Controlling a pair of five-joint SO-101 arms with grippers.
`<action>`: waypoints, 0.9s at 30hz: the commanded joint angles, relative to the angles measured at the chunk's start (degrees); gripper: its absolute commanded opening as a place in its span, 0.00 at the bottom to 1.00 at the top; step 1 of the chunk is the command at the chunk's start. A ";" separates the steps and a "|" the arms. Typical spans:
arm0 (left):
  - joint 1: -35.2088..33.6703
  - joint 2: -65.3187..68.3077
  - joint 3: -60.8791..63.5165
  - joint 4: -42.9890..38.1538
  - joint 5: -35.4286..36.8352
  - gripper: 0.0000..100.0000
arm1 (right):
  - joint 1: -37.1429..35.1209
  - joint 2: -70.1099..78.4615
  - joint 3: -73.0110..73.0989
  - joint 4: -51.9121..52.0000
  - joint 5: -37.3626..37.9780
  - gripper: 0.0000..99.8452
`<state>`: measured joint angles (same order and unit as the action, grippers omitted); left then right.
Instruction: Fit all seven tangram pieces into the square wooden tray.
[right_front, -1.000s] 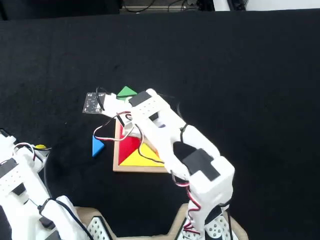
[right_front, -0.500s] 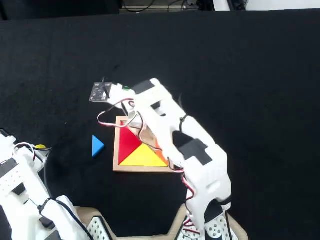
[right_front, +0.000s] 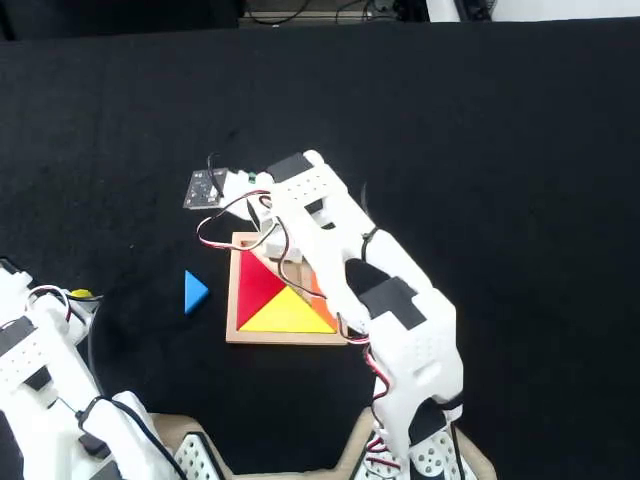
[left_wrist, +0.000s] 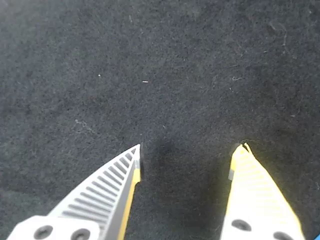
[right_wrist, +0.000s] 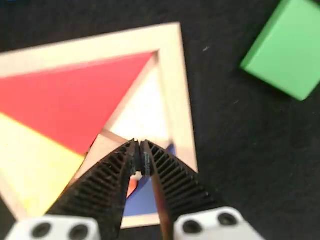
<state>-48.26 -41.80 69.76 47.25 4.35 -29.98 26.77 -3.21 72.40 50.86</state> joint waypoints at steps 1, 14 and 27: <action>0.75 -0.62 0.04 -1.14 0.09 0.28 | 1.67 -0.48 -3.03 0.79 0.79 0.01; 0.75 -0.62 0.04 -1.14 0.09 0.28 | 2.02 -17.45 12.00 -6.24 3.60 0.01; 0.75 -0.62 0.04 -1.14 0.09 0.28 | -2.46 -7.96 8.31 -8.70 -1.76 0.01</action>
<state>-48.26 -41.80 69.76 47.25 4.35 -31.12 18.51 10.07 61.14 49.36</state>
